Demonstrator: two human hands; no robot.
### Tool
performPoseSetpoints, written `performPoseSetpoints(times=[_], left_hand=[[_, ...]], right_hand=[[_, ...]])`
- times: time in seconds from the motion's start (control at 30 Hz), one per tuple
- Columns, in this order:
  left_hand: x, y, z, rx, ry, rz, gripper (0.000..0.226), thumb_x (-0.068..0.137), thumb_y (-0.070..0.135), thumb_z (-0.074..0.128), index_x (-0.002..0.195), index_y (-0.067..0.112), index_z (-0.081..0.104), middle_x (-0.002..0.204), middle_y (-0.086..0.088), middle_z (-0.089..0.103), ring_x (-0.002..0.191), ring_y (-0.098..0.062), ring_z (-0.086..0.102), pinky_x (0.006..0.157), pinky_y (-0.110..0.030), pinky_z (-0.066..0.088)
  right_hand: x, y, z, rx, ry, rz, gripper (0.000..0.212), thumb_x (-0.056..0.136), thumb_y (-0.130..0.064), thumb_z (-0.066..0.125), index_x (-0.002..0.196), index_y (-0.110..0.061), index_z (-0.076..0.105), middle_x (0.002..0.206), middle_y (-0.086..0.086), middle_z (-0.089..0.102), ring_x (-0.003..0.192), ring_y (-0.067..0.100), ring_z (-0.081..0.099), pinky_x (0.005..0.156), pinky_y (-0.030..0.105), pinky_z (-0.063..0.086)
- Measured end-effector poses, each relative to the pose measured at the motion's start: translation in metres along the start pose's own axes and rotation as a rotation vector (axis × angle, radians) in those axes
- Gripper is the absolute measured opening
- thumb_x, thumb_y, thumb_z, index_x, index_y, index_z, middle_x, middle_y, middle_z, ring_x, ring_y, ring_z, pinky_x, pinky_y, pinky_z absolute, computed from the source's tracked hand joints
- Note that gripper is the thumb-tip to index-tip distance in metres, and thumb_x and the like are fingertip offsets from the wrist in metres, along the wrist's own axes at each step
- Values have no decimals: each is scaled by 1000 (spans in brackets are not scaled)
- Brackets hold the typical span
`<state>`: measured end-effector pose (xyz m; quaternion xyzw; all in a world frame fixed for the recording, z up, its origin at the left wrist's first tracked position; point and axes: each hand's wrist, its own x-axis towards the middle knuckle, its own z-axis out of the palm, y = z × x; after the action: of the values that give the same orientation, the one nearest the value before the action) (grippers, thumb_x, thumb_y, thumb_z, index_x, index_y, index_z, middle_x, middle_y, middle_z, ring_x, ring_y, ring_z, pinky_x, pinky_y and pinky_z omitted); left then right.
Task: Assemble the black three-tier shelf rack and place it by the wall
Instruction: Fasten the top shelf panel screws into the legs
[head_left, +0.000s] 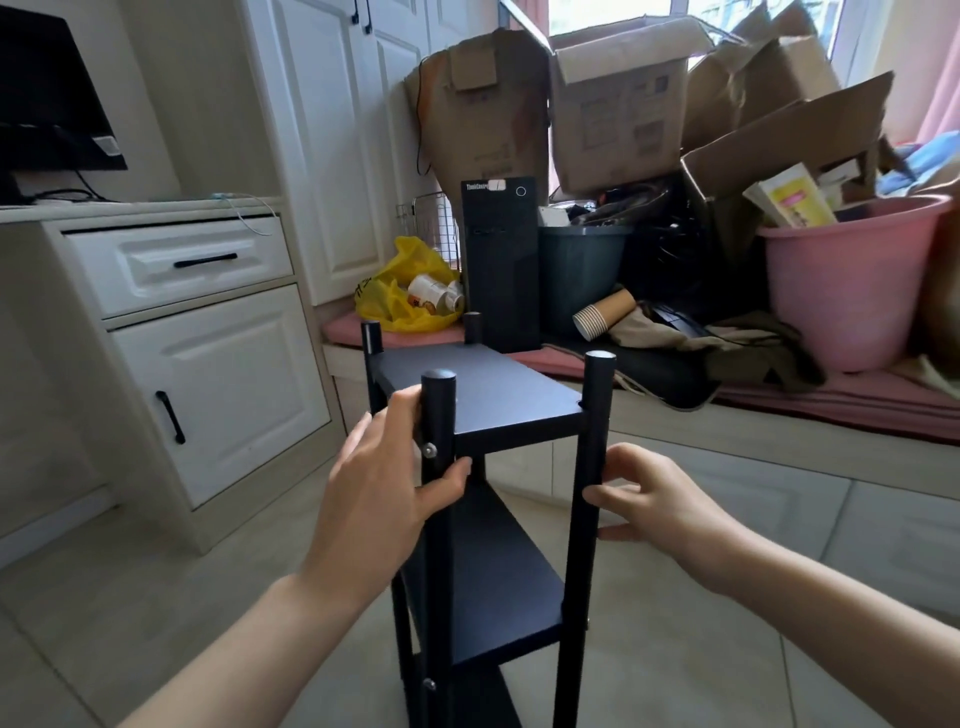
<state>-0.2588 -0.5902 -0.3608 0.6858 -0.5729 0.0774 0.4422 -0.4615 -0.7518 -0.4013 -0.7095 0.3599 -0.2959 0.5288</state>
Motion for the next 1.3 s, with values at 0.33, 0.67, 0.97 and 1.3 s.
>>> performPoseSetpoints(times=[0.33,0.67,0.97,1.3], left_hand=[[4,-33,-2,-149,-49,-12,54,89,35,71,128,60,42,130,35,58,125,13,51,97,-8,39],[-5,-49,3,-246,-93,-33,48,89,31,67,134,36,51,129,33,60,124,3,57,103,-9,39],[-10,-50,-3,-164,-63,-79,55,84,13,80,125,42,57,122,30,66,120,-2,62,107,-40,48],[-19,-23,-6,25,103,-411,34,76,39,87,86,28,56,80,15,69,64,-4,68,62,-31,50]], right_hand=[[-29,-2,6,84,16,-43,10,92,-7,68,97,-14,64,93,-1,68,83,12,73,71,35,62],[-38,7,22,10,-5,-11,20,85,-8,74,94,-19,59,89,-3,68,82,11,72,72,38,63],[-41,11,22,3,-28,-3,23,82,-8,76,91,-21,59,86,-6,66,84,15,71,73,42,62],[-36,5,23,-100,-70,-14,30,74,-15,85,91,-21,62,90,1,69,80,15,71,70,33,61]])
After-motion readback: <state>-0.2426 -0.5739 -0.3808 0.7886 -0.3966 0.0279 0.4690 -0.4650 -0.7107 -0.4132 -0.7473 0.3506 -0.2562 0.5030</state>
